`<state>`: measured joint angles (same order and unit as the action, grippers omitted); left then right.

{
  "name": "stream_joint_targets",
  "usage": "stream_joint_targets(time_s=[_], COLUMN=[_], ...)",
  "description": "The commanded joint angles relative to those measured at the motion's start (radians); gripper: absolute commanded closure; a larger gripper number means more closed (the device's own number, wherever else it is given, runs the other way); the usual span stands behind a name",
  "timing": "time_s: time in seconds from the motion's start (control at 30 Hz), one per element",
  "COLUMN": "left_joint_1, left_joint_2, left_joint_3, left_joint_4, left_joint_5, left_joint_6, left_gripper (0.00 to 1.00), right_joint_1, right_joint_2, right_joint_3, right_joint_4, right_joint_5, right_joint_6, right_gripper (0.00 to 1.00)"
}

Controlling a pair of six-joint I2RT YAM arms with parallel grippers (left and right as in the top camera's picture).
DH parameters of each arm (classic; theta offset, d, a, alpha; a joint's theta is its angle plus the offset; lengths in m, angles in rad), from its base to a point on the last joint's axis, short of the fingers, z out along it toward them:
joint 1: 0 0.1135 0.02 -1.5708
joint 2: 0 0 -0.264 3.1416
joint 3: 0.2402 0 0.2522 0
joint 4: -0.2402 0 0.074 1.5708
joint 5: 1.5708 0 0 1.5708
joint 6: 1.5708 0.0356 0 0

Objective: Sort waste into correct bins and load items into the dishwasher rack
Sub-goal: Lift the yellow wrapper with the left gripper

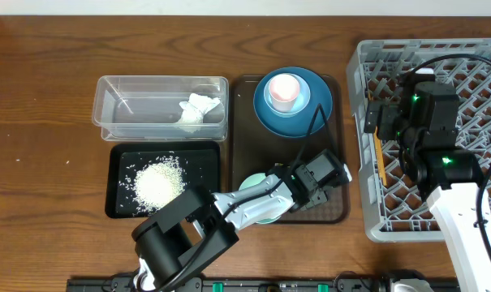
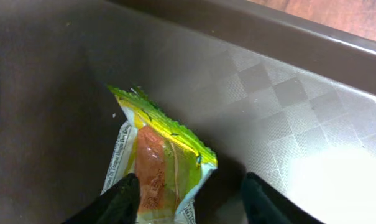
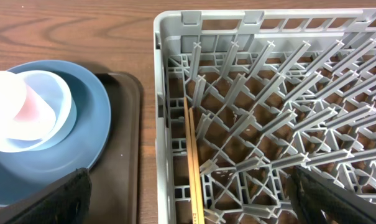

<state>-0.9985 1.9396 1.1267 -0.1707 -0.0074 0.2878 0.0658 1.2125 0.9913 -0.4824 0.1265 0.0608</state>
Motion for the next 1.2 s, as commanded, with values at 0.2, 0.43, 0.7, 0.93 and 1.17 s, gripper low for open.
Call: stream_joint_targets(time_s=[0.2, 0.43, 0.7, 0.93, 1.17], left_joint_1=[0.003, 0.003, 0.003, 0.003, 0.003], left_joint_2=[0.034, 0.033, 0.033, 0.026, -0.009], left_joint_3=[-0.005, -0.005, -0.005, -0.005, -0.003], left_joint_4=[-0.006, -0.006, -0.006, -0.006, -0.006], left_joint_5=[-0.012, -0.012, -0.012, -0.013, -0.013], left_joint_6=[0.007, 0.007, 0.008, 0.008, 0.027], left_gripper=[0.51, 0.55, 0.72, 0.75, 0.87], right_joint_1=[0.006, 0.006, 0.006, 0.006, 0.006], right_joint_2=[-0.002, -0.002, -0.002, -0.002, -0.002], right_joint_3=[0.009, 0.009, 0.009, 0.009, 0.009], right_joint_4=[-0.001, -0.001, -0.001, -0.001, -0.001], right_joint_5=[-0.004, -0.004, -0.004, -0.004, -0.004], right_joint_6=[0.013, 0.013, 0.013, 0.013, 0.013], right_gripper=[0.01, 0.01, 0.01, 0.01, 0.01])
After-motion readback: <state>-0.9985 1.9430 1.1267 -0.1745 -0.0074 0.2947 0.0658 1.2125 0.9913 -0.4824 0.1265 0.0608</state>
